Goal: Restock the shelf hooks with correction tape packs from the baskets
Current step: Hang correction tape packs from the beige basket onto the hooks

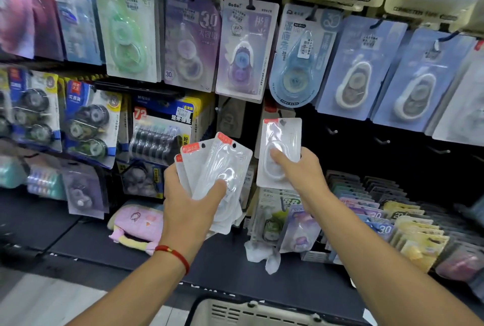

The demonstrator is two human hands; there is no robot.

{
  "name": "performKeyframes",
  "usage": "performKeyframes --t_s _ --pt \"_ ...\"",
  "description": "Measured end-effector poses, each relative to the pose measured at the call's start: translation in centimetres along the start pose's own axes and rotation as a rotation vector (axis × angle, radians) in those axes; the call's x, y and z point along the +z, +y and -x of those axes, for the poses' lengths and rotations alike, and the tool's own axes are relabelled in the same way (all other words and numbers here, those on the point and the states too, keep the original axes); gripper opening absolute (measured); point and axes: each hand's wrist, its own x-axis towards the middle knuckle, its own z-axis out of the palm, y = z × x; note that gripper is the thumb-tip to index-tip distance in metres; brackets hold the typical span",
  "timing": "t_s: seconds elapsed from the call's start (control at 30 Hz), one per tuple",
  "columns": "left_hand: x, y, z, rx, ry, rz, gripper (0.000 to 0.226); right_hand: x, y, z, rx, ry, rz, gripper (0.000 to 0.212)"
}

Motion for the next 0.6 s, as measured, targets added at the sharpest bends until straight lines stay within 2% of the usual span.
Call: performKeyframes --t_s 0.13,0.17,0.23,0.3,0.33,0.4,0.47,0.6 --pt "0.4 -0.3 0.3 -0.026 -0.014 -0.005 0.055 -0.6 0.9 -1.4 0.223 -0.129 0.138 0.091" --pt "0.6 -0.4 0.4 -0.029 -0.029 -0.012 0.057 -0.8 1.4 -1.3 0.264 -0.149 0.176 0.093" --pt "0.9 -0.5 0.5 -0.042 -0.059 -0.027 0.061 -1.2 2.0 -0.5 0.274 -0.199 0.236 0.08" --pt "1.3 -0.7 0.5 -0.068 -0.083 -0.027 0.059 -1.7 2.0 0.9 0.218 -0.278 0.19 0.047" --pt "1.5 -0.8 0.5 -0.084 -0.094 -0.022 0.057 -1.9 1.8 1.9 0.181 -0.331 0.134 0.038" --pt "2.0 -1.0 0.7 -0.126 -0.116 0.002 0.055 -2.1 1.2 4.0 0.1 -0.416 0.086 0.042" --pt "2.5 -1.1 1.1 -0.165 -0.158 0.029 0.061 -2.1 1.1 5.8 0.024 -0.411 0.101 0.053" --pt "3.5 -1.0 1.7 -0.209 -0.197 0.056 0.074 -2.0 2.0 7.0 0.034 -0.341 -0.047 0.039"
